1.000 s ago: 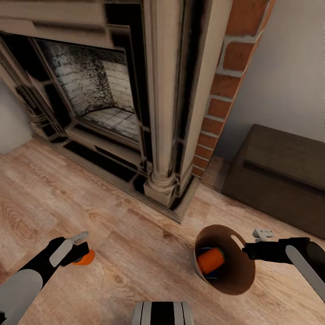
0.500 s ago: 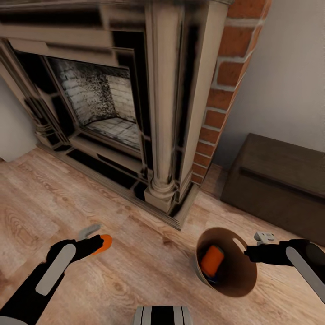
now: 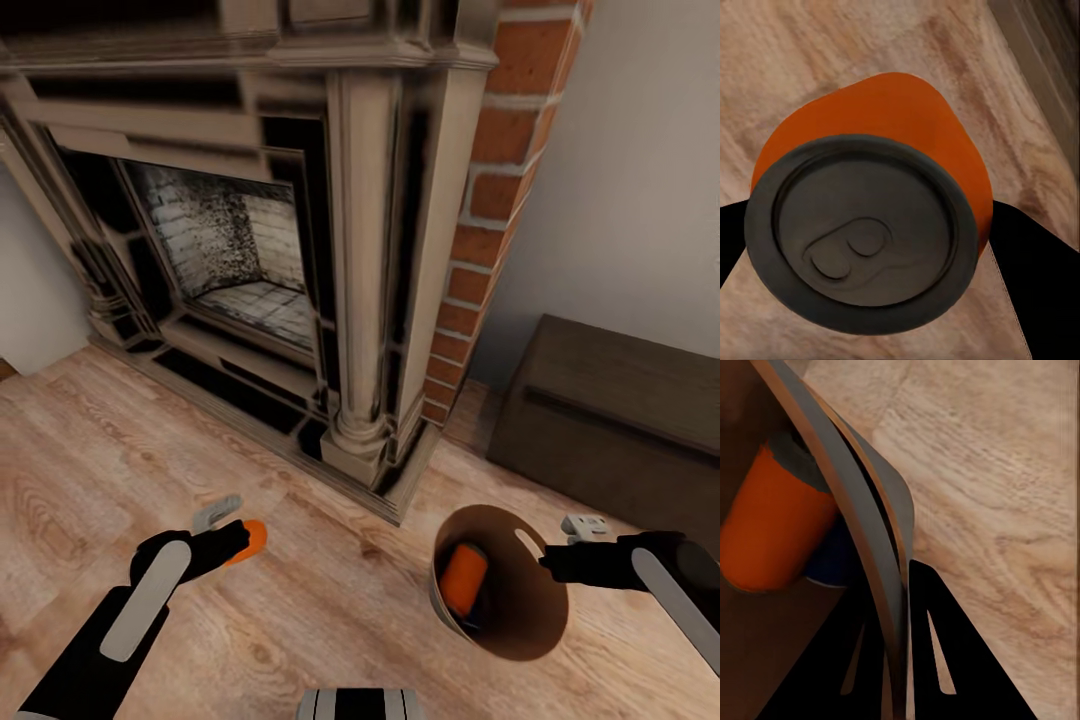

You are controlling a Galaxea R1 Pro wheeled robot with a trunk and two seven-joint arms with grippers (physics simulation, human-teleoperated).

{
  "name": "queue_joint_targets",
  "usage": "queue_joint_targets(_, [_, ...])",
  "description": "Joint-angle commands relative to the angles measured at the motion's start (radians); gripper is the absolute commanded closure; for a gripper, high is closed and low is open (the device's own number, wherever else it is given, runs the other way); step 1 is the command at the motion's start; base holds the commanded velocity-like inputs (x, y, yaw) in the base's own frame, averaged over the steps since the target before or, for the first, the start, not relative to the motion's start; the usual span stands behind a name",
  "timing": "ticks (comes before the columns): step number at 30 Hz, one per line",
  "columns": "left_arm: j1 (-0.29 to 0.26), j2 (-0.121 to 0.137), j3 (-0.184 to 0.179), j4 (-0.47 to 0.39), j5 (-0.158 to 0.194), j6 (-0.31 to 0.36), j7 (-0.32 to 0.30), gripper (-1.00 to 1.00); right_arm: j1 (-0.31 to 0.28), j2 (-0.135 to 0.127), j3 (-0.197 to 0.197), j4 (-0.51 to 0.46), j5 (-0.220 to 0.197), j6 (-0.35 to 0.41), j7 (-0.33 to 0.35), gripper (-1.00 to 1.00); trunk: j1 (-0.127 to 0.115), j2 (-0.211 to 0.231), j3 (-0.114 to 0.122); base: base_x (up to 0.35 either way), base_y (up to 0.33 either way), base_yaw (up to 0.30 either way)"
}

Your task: Put the three can of soda from the living room inside the tash can in the kitchen.

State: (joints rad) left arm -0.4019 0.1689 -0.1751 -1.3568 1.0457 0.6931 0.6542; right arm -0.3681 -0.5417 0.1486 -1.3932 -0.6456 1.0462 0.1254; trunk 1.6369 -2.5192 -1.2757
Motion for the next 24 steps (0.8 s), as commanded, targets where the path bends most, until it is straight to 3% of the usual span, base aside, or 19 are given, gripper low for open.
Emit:
queue_joint_targets(1, [0.0, -0.001, -0.001, 0.001, -0.001, 0.0, 0.0, 1.0, 0.0, 0.0, 0.0, 0.0, -0.035, 0.001, 0.005, 1.0, 0.0, 0.0, 0.004, 0.0, 0.0, 0.0])
queue_joint_targets(6, [-0.001, -0.024, -0.047, -0.014, -0.001, 0.0, 0.0, 1.0, -0.001, 0.002, 0.002, -0.002, -0.037, 0.001, 0.005, 1.0, -0.003, 0.001, 0.023, 0.0, 0.0, 0.0])
queue_joint_targets(10, [-0.001, -0.033, -0.056, -0.048, 0.0, 0.007, 0.001, 1.0, -0.001, 0.009, 0.004, 0.004, -0.035, 0.001, -0.002, 1.0, -0.005, 0.002, 0.039, 0.0, 0.0, 0.0])
queue_joint_targets(12, [-0.001, -0.046, -0.059, -0.113, 0.004, 0.039, 0.037, 1.0, -0.006, 0.013, 0.005, 0.036, -0.034, 0.001, -0.005, 1.0, -0.005, 0.003, 0.047, 0.0, 0.0, 0.0])
queue_joint_targets(17, [-0.007, -0.109, -0.06, -0.18, 0.008, 0.088, 0.057, 1.0, -0.025, 0.015, 0.006, 0.098, -0.034, 0.001, -0.008, 1.0, -0.008, 0.004, 0.066, 0.0, 0.0, 0.0])
queue_joint_targets(20, [-0.011, -0.165, -0.06, -0.212, 0.005, 0.123, 0.061, 1.0, -0.084, 0.016, 0.01, 0.195, -0.034, 0.001, -0.015, 1.0, -0.009, 0.005, 0.077, 0.0, 0.0, 0.0])
queue_joint_targets(24, [-0.018, -0.213, -0.061, -0.229, 0.004, 0.154, 0.062, 1.0, -0.129, 0.016, 0.012, 0.268, -0.032, 0.001, -0.02, 1.0, -0.011, 0.006, 0.093, 0.0, 0.0, 0.0])
